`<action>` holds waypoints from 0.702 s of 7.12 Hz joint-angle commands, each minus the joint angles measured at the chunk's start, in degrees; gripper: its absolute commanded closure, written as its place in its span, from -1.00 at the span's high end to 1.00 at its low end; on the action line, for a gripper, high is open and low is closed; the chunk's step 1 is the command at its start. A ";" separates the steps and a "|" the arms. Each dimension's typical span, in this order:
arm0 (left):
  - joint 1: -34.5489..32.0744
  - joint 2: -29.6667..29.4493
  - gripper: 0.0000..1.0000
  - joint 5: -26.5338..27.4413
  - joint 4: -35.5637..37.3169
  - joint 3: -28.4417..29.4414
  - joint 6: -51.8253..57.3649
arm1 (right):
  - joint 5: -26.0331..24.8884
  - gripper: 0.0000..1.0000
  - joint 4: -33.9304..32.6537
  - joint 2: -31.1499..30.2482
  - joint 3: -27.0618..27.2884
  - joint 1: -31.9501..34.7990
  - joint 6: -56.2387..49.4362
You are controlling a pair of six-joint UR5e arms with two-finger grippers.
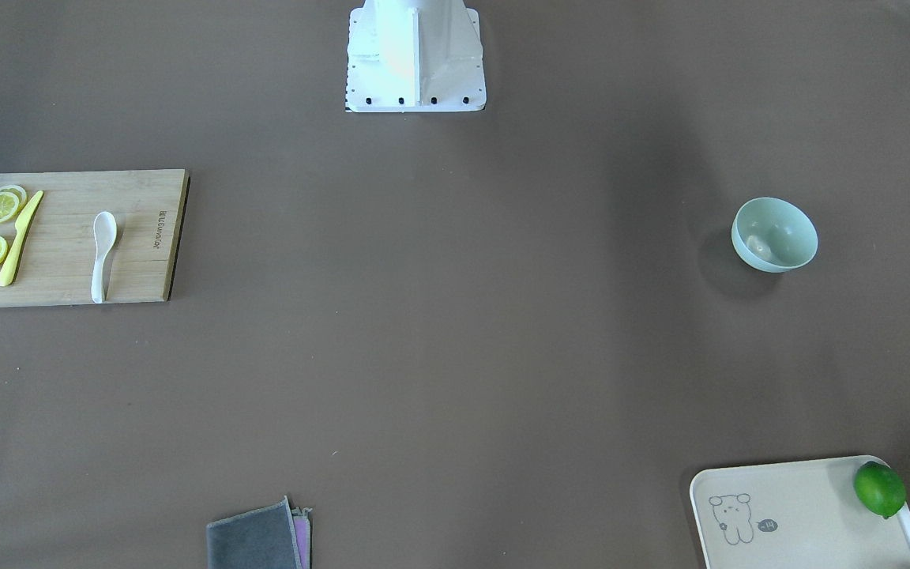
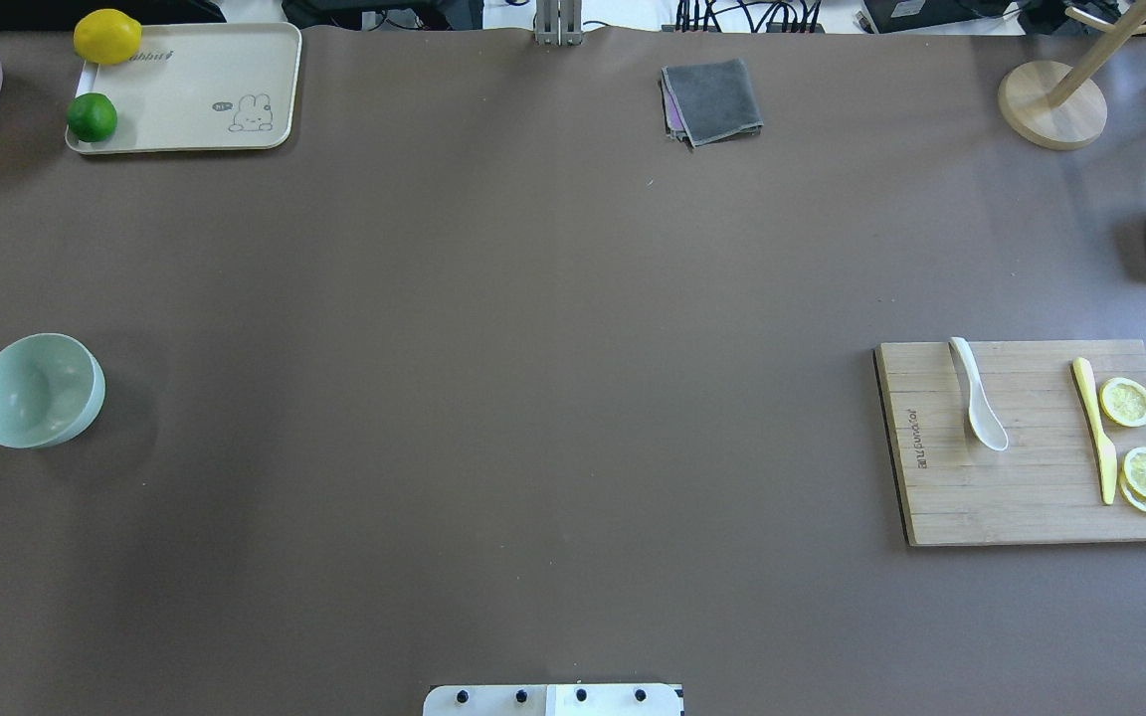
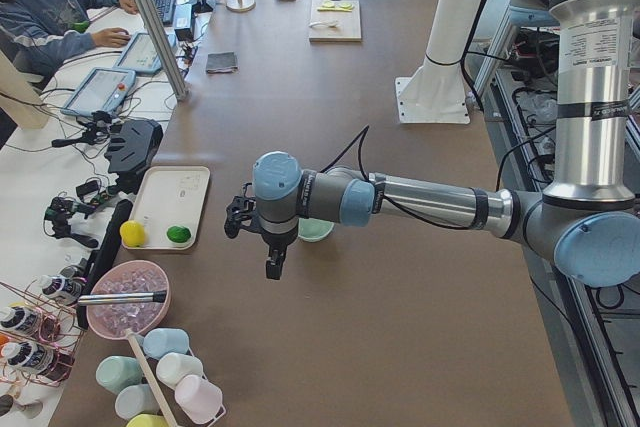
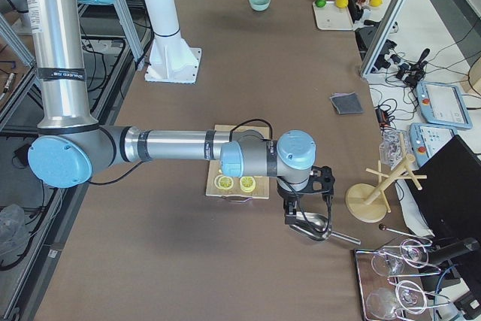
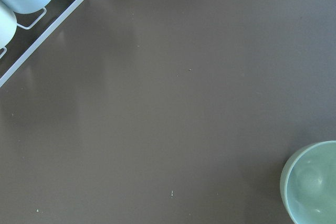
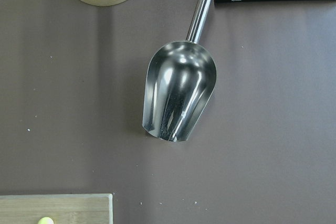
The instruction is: Place spoon in bowl
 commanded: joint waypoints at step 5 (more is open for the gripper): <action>0.09 0.30 0.96 -0.44 -0.61 -0.43 -0.52 | 0.48 1.00 0.74 -0.13 0.65 -0.08 0.08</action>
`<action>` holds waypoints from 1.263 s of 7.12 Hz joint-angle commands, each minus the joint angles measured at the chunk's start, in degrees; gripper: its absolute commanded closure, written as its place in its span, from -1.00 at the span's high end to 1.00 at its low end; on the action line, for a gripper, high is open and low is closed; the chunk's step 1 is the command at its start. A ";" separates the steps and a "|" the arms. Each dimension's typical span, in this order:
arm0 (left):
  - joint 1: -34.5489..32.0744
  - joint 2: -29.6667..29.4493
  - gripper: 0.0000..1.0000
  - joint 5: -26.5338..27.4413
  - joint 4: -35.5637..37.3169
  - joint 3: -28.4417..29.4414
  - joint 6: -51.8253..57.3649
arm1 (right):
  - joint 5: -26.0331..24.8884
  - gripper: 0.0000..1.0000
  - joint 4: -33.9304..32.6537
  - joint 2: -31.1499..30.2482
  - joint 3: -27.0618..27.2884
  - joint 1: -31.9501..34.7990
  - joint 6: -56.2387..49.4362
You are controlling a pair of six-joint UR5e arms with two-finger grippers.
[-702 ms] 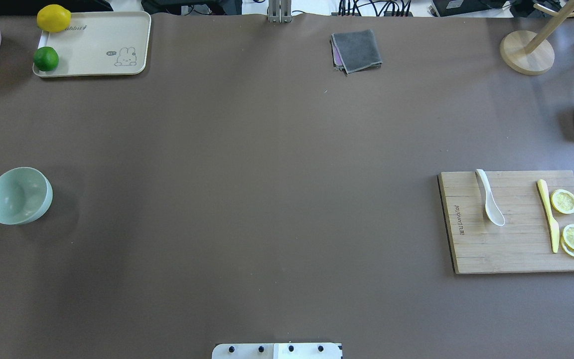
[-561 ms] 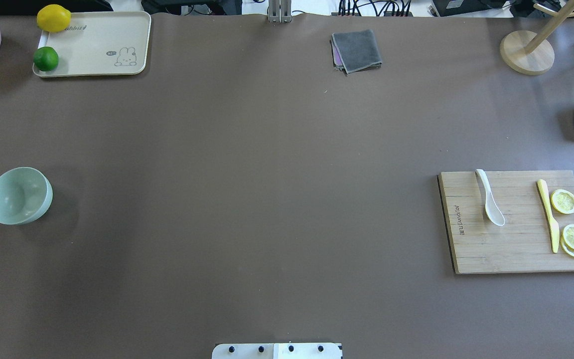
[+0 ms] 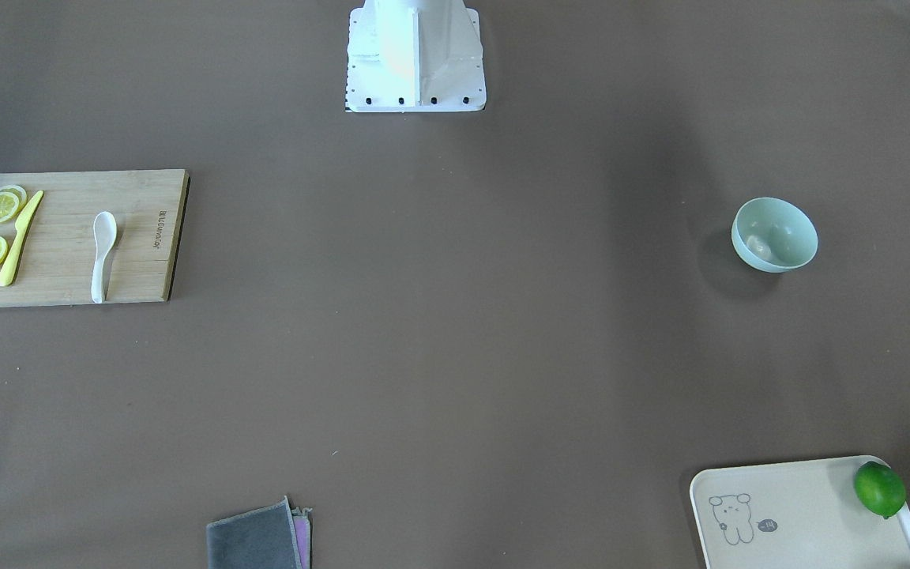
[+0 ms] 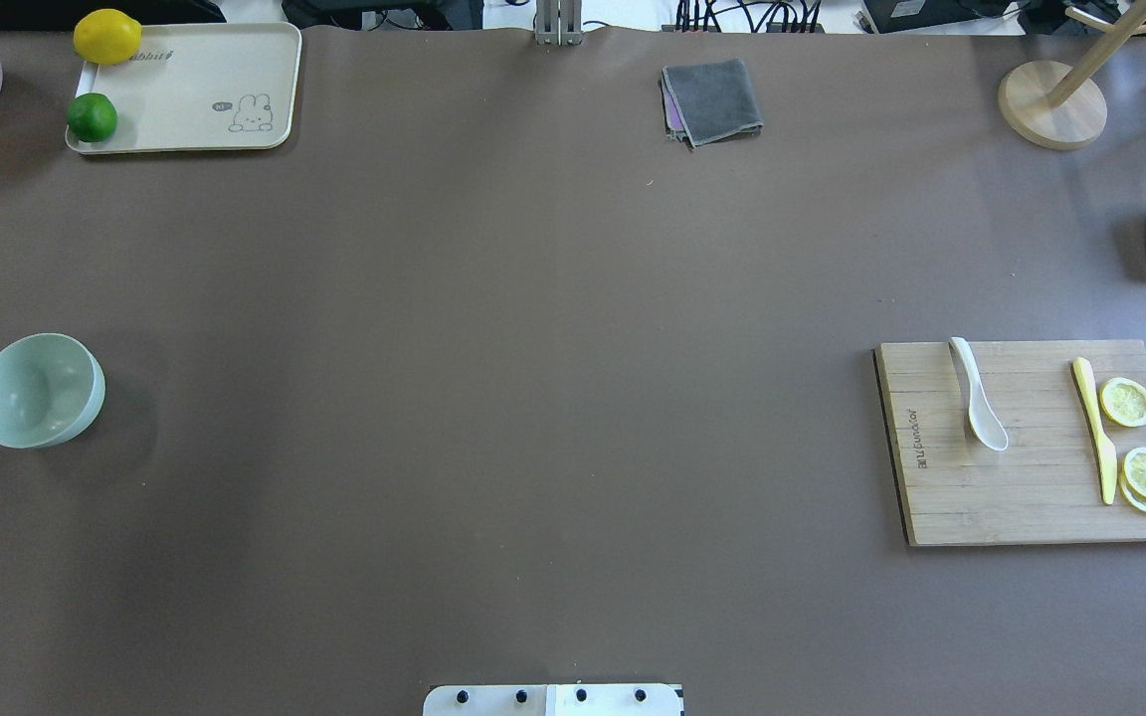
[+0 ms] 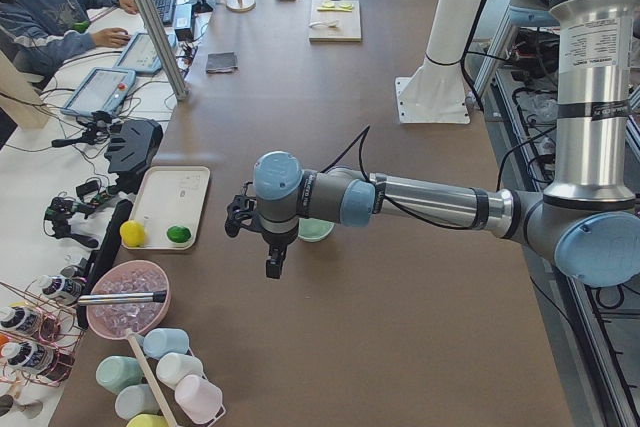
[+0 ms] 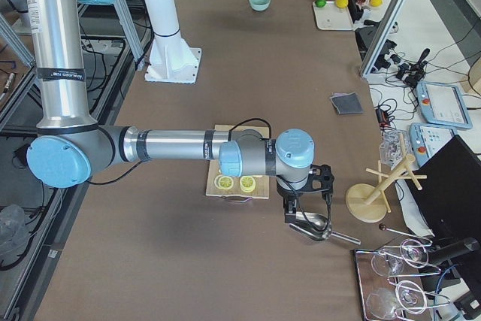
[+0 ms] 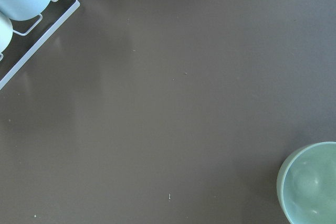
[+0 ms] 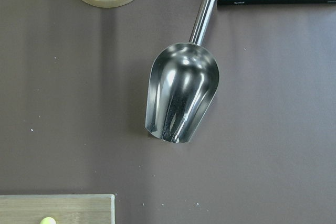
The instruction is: Place spoon in bowl
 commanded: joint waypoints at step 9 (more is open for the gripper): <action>2.47 -0.74 0.96 -0.30 -3.08 -1.44 -2.99 | 4.46 1.00 2.98 -5.00 9.14 -7.04 1.06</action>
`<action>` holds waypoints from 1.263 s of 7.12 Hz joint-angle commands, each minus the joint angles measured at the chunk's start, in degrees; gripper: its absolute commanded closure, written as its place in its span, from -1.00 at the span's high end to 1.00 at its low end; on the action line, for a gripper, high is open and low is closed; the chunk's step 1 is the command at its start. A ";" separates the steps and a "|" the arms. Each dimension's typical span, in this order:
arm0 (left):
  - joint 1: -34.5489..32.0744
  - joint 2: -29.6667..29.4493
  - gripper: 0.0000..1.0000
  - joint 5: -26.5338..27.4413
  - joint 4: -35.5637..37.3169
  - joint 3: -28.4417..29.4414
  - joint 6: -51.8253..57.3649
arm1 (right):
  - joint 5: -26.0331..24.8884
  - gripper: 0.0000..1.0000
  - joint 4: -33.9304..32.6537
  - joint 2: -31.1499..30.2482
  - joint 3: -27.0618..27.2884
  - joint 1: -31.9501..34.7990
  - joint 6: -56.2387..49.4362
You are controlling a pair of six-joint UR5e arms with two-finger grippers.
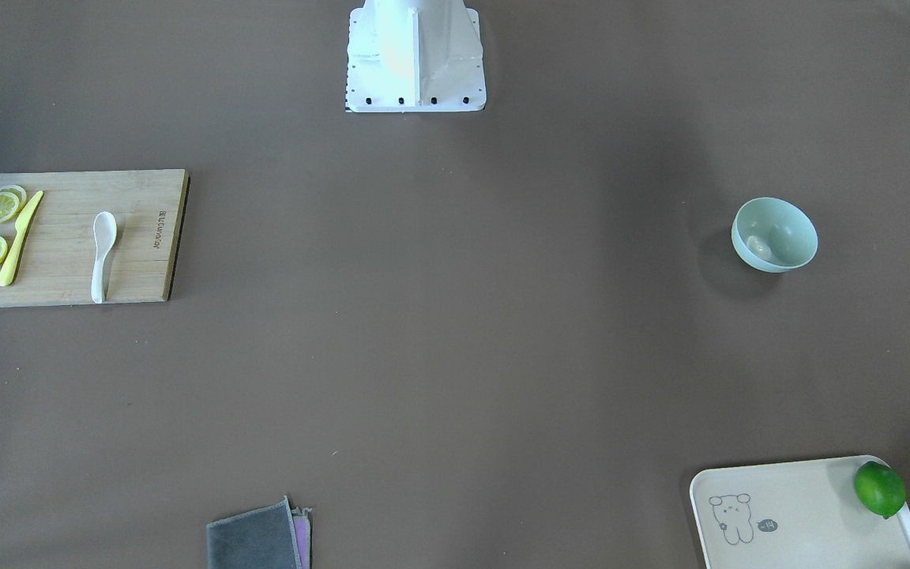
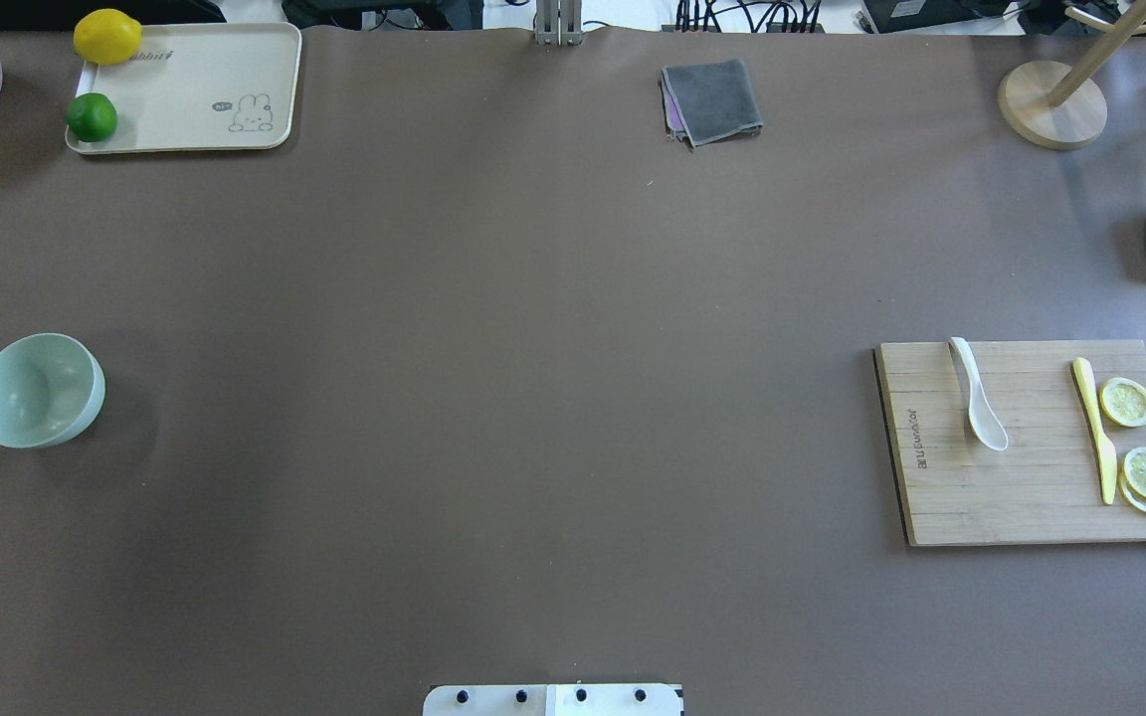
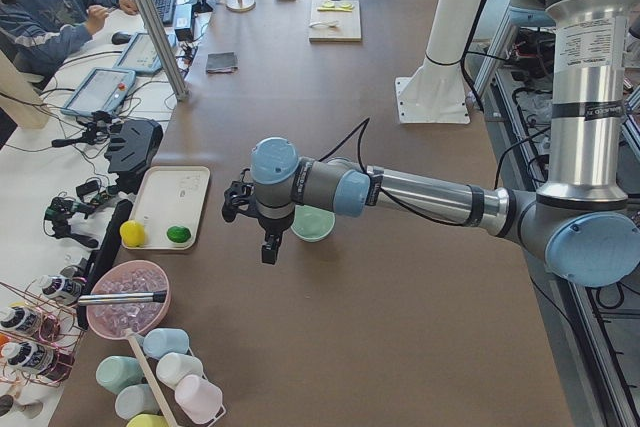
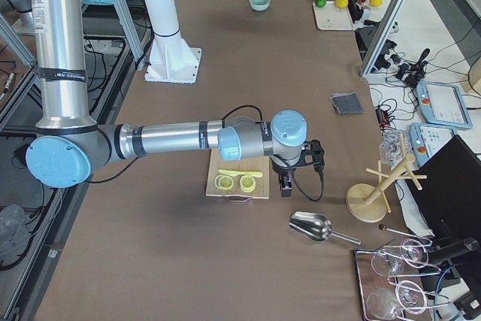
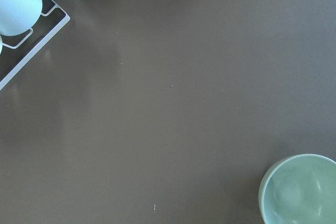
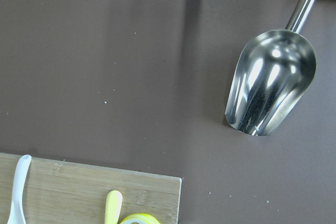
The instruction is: Place spoon in bowl
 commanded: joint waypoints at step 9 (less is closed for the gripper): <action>20.06 -0.80 0.95 6.57 -17.37 5.13 -22.11 | 3.54 1.00 3.22 -1.31 2.26 -6.25 7.22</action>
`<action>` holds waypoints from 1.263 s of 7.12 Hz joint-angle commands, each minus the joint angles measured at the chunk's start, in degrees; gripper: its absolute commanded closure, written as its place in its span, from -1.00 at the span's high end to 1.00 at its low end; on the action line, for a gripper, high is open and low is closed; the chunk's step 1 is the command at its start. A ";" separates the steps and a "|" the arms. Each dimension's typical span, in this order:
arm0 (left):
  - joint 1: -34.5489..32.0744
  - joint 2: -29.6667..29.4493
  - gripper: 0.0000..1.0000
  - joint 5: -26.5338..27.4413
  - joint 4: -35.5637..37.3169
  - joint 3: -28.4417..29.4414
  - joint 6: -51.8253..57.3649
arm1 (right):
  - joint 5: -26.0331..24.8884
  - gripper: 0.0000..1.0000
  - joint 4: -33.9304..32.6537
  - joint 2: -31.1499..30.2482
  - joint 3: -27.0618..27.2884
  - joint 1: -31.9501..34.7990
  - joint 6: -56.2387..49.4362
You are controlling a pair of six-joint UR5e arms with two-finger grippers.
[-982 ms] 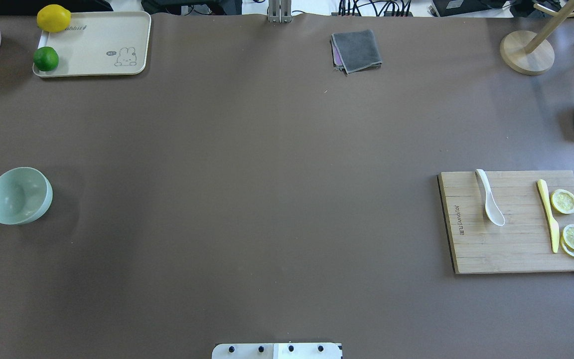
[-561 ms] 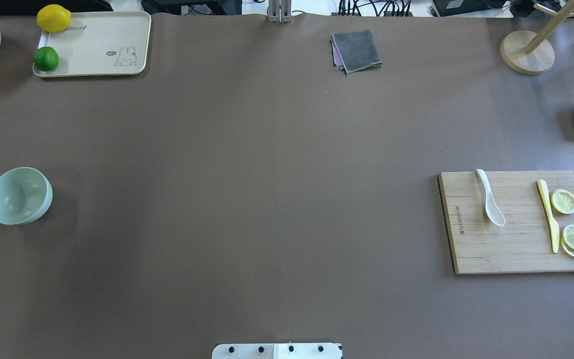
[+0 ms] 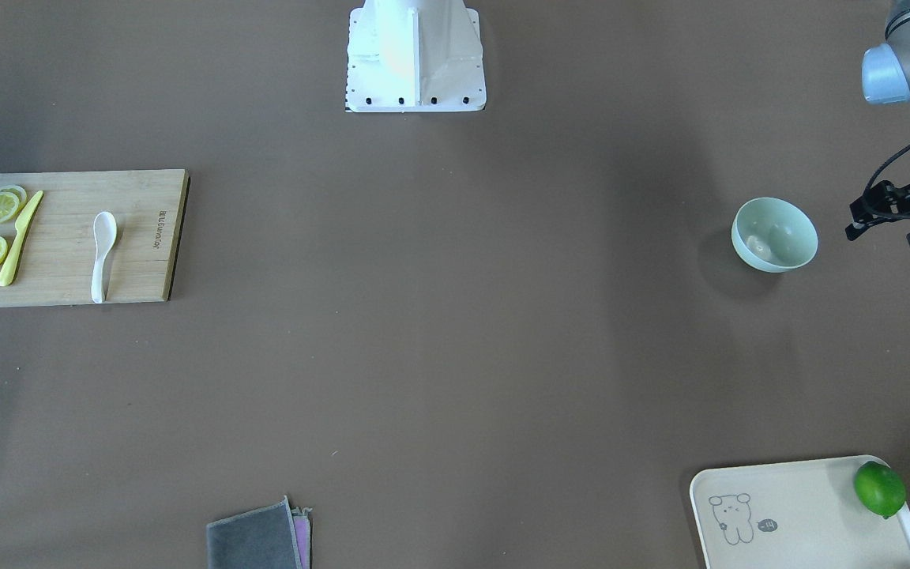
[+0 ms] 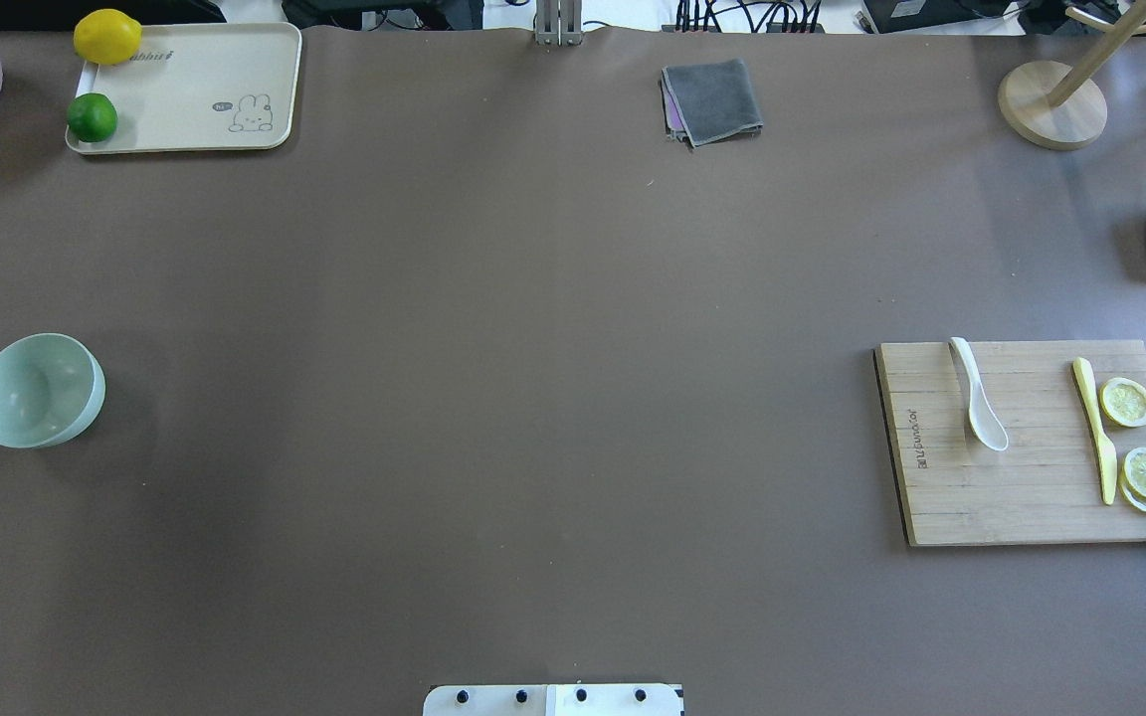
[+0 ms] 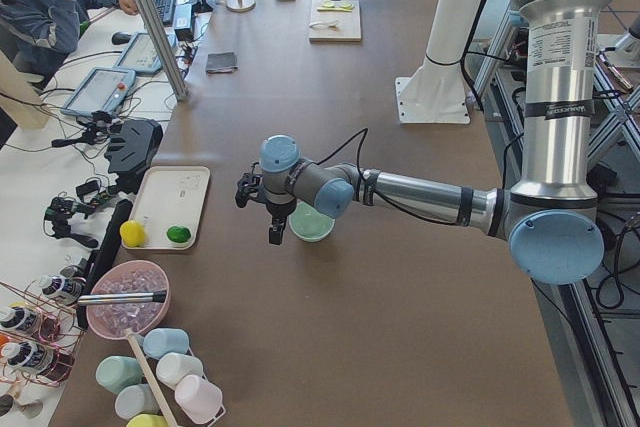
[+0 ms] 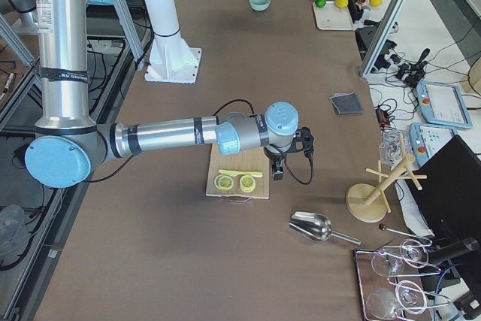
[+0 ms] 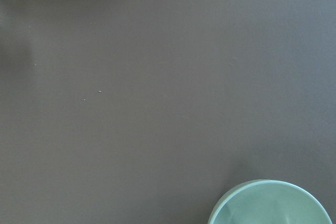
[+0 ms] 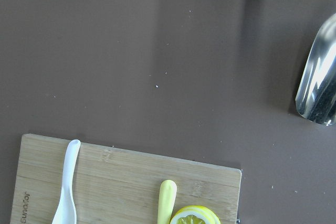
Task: Place spoon in bowl
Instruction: 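Lower the left gripper to the rim of the pale green bowl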
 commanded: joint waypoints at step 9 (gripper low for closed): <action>9.11 1.22 -0.24 0.72 -8.53 6.36 -1.24 | -0.09 0.97 0.98 0.36 1.27 -3.54 3.44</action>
